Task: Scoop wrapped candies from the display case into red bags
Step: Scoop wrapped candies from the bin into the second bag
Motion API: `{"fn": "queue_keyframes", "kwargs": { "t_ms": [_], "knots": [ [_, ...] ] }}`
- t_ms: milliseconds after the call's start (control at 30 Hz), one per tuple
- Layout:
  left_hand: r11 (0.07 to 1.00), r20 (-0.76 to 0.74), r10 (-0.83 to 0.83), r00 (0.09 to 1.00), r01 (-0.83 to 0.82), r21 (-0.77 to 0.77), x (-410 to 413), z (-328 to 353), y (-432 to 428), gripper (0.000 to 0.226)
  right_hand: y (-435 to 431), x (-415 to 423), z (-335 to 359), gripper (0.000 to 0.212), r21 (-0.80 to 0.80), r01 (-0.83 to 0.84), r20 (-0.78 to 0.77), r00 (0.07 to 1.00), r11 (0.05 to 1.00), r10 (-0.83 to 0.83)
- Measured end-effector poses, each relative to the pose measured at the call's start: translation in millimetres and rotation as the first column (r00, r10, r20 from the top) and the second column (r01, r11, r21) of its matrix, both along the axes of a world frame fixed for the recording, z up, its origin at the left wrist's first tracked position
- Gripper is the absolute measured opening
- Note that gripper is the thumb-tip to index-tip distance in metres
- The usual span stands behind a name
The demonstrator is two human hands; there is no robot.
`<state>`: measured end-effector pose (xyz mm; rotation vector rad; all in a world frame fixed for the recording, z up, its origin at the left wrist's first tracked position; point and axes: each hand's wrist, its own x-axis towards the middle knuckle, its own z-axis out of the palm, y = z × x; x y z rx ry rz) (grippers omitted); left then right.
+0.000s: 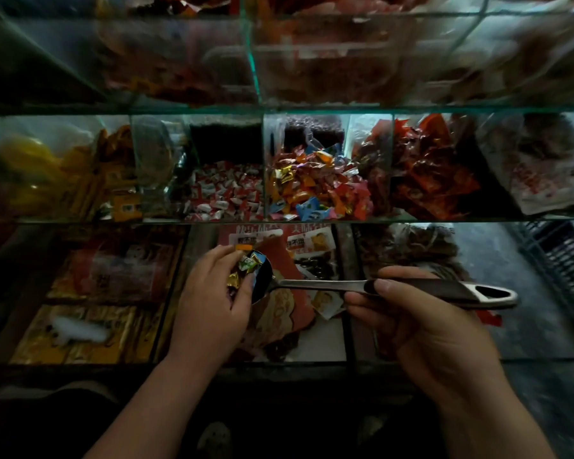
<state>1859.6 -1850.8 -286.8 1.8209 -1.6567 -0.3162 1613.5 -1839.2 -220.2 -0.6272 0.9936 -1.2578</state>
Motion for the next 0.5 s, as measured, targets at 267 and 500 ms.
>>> {"fn": "queue_keyframes", "kwargs": {
  "t_ms": [267,500],
  "knots": [
    [0.978,0.011,-0.157,0.988,0.157,-0.139,-35.3,33.9,-40.5,0.044,1.3,-25.1,30.5,0.011,-0.031,0.153,0.053,0.987,0.988,-0.151],
    [0.978,-0.220,-0.183,0.958,0.155,-0.138,-57.1,46.2,-99.3,0.055,-32.9,-25.2,39.2,0.014,-0.077,0.393,0.184,0.909,0.916,-0.374]
  ]
}}
